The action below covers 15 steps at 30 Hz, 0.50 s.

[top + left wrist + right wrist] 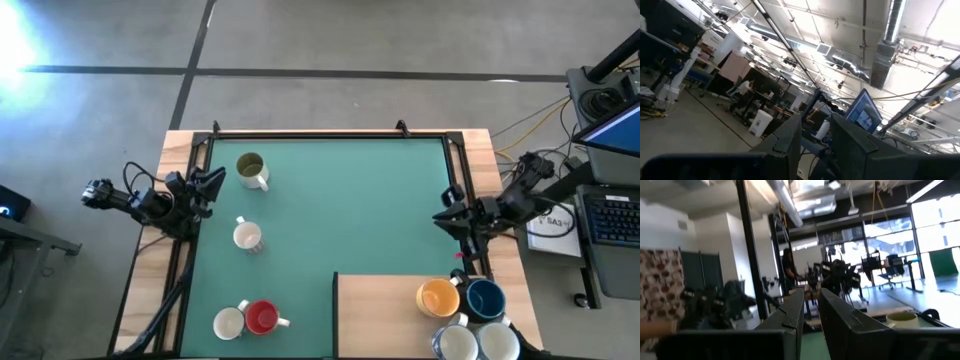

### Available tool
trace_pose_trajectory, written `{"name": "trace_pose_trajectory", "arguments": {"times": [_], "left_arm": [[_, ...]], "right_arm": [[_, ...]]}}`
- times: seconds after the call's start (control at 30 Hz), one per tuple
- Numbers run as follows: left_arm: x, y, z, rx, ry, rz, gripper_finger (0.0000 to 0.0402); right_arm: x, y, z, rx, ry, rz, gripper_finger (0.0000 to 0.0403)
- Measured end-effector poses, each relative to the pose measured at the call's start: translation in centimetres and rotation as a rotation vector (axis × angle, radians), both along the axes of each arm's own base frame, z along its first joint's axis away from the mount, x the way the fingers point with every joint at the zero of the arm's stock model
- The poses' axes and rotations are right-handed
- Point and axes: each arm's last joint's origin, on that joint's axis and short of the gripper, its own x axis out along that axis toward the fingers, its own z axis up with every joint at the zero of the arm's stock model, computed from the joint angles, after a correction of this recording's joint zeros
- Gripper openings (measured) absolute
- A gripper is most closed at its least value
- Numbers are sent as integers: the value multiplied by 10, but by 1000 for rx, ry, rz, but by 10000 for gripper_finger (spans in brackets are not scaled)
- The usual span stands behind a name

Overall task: Place coffee mugs
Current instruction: Put the green mug on the shelf

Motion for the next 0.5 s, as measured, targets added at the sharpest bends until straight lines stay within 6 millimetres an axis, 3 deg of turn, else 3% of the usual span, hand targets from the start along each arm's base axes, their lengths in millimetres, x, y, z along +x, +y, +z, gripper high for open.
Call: {"name": "trace_pose_trajectory", "arguments": {"times": [0.17, 0.37, 0.5], "left_arm": [[0, 1, -1, -22, 9, 31, 87], [0, 0, 0, -20, -9, 1, 87], [2, 0, -2, -78, -29, -36, 87]], "right_arm": [[0, 0, -20, 46, -61, -5, 50], [0, -1, -20, 31, -62, -41, 50], [1, -5, -22, 121, -6, -153, 50]]}}
